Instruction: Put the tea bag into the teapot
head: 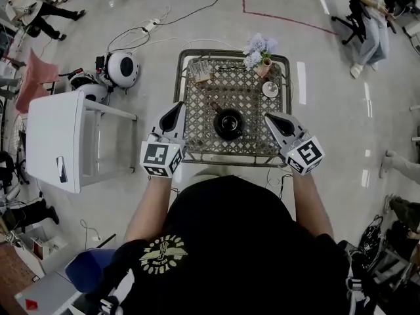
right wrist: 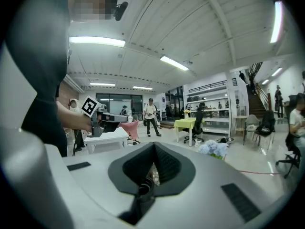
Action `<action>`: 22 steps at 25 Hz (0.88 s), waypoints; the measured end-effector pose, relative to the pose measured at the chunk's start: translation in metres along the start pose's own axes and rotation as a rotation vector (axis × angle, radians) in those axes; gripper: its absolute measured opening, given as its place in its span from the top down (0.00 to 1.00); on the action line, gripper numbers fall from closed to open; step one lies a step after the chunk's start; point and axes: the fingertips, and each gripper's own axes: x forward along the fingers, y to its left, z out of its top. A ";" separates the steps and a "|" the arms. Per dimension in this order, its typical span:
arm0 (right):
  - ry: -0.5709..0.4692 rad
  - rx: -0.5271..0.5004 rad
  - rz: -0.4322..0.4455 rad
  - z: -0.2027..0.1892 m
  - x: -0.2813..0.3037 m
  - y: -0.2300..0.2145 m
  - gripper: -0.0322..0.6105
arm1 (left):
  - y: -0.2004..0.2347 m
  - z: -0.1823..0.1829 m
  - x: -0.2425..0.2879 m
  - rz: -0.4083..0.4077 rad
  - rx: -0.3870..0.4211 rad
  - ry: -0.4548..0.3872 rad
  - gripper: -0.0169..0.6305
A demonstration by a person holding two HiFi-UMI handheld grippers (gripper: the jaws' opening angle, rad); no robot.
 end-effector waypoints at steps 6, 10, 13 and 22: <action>0.008 0.029 -0.121 -0.009 -0.044 -0.030 0.93 | -0.004 0.008 0.007 -0.008 -0.005 -0.020 0.98; -0.009 0.042 -0.214 -0.011 -0.068 -0.045 0.94 | -0.007 0.009 0.008 -0.016 -0.025 -0.036 0.98; -0.025 0.052 -0.259 -0.010 -0.075 -0.050 0.94 | -0.008 0.013 0.009 -0.016 -0.037 -0.049 0.98; -0.066 0.068 -0.246 -0.005 -0.086 -0.038 0.94 | -0.013 0.018 -0.010 0.029 0.024 -0.032 0.98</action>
